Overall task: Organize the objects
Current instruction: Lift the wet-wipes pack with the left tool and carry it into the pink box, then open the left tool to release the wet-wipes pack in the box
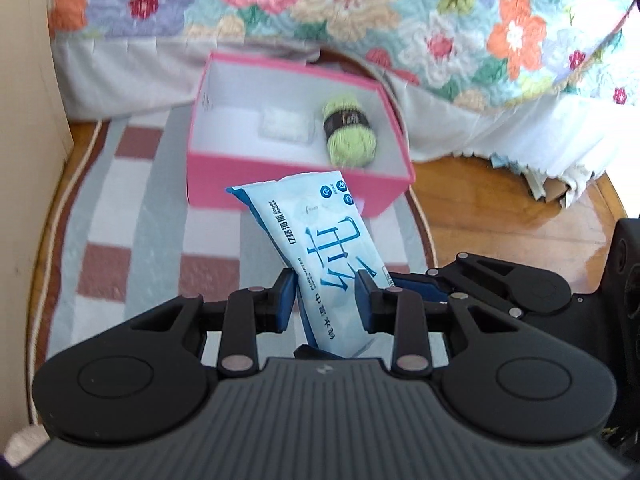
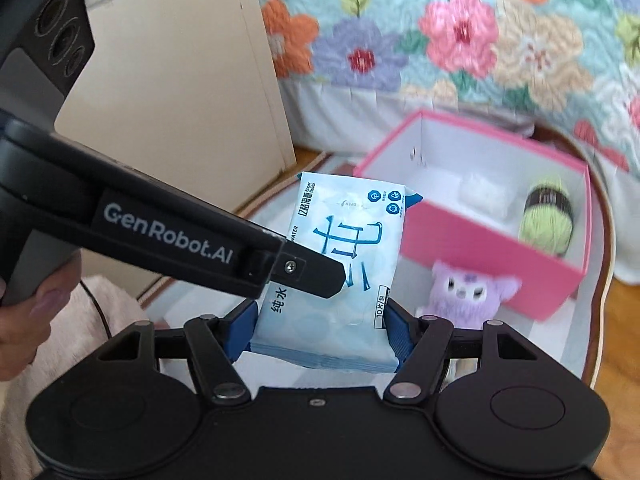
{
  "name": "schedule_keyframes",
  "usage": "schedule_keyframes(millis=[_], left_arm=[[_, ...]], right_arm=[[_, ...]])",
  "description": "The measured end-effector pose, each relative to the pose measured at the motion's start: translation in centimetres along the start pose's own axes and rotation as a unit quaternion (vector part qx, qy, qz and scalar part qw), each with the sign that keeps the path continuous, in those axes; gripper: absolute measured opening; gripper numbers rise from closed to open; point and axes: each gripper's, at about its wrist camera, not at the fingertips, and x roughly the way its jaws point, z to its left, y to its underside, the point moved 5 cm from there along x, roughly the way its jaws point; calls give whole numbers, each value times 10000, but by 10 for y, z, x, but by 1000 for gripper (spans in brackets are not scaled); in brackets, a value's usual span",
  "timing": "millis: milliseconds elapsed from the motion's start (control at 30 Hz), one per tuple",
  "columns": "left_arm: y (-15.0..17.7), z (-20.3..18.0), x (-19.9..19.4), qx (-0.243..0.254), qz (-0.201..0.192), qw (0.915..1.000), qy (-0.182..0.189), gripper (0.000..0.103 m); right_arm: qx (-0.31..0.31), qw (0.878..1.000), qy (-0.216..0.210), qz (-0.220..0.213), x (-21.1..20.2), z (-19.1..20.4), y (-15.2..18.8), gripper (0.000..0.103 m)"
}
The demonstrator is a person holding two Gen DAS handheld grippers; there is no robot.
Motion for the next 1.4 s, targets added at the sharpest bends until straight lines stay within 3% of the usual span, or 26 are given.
schedule_keyframes(millis=[167,333,433,600,1033,1400], left_arm=[[-36,-4,-8,107,-314,9993,-194,31],[-84,2,10,-71,-407,9989,-233,31],[-111,8,32,-242,-349,9988,-226,31],[-140,17,86,-413,104,9989,-191,31],[-145,41,209,-994,1453,9844,38,36],[-141,84,245,-1410,1887,9716,-197,37]], right_arm=[[39,9997,-71,-232,7,-15,-38,71],[-29,9992,48,-386,21,-39,-75,71],[-136,9994,20,-314,38,-61,-96,71],[-461,9987,-121,207,76,-106,-116,71],[-601,9824,-770,1595,167,-180,-102,70],[228,9657,-1514,2096,226,-192,-95,69]])
